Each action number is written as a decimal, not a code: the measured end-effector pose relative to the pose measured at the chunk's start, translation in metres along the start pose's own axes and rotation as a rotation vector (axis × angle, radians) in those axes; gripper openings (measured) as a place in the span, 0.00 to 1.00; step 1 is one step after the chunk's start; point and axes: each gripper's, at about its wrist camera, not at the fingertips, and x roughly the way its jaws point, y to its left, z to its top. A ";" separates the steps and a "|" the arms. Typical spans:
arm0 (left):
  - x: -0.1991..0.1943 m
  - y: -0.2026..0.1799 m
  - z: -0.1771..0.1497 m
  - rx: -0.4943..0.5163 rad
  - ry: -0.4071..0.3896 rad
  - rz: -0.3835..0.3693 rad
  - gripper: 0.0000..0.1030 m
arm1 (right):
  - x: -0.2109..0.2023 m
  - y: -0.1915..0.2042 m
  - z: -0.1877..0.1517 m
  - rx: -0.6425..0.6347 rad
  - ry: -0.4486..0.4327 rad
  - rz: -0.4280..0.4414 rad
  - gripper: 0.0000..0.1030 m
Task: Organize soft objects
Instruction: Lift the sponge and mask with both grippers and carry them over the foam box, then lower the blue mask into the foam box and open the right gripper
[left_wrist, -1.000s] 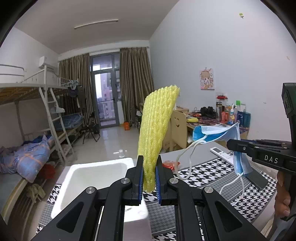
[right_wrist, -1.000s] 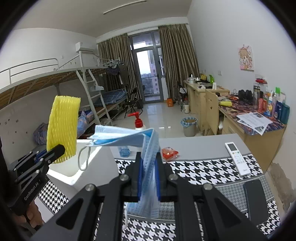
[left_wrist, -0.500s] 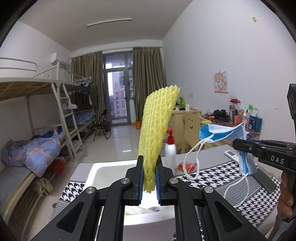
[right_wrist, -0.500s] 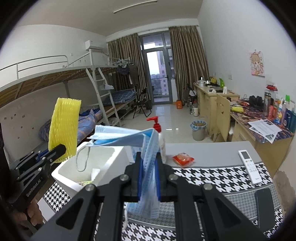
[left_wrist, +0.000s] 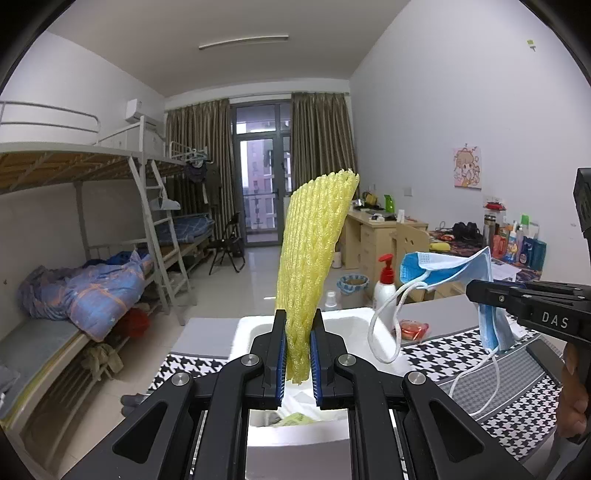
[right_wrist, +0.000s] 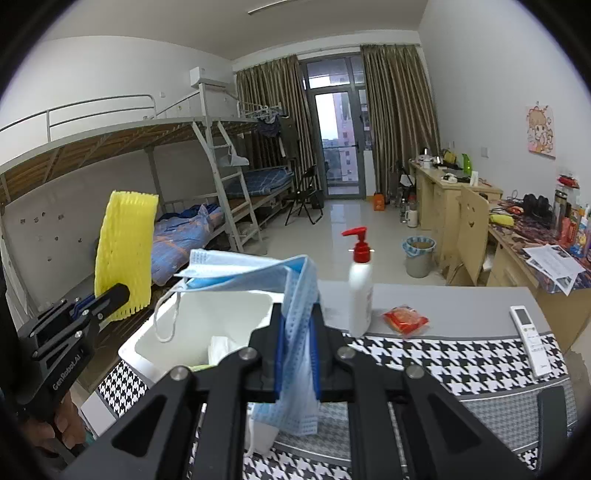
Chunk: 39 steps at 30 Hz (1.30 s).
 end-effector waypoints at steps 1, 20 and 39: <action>-0.001 0.002 -0.001 0.002 0.001 0.001 0.11 | 0.002 0.002 0.000 -0.002 0.004 0.002 0.15; -0.006 0.037 -0.008 -0.035 0.000 0.053 0.11 | 0.041 0.050 0.005 -0.046 0.068 0.048 0.15; 0.001 0.046 -0.012 -0.059 0.019 0.059 0.11 | 0.072 0.069 0.003 -0.099 0.126 0.049 0.28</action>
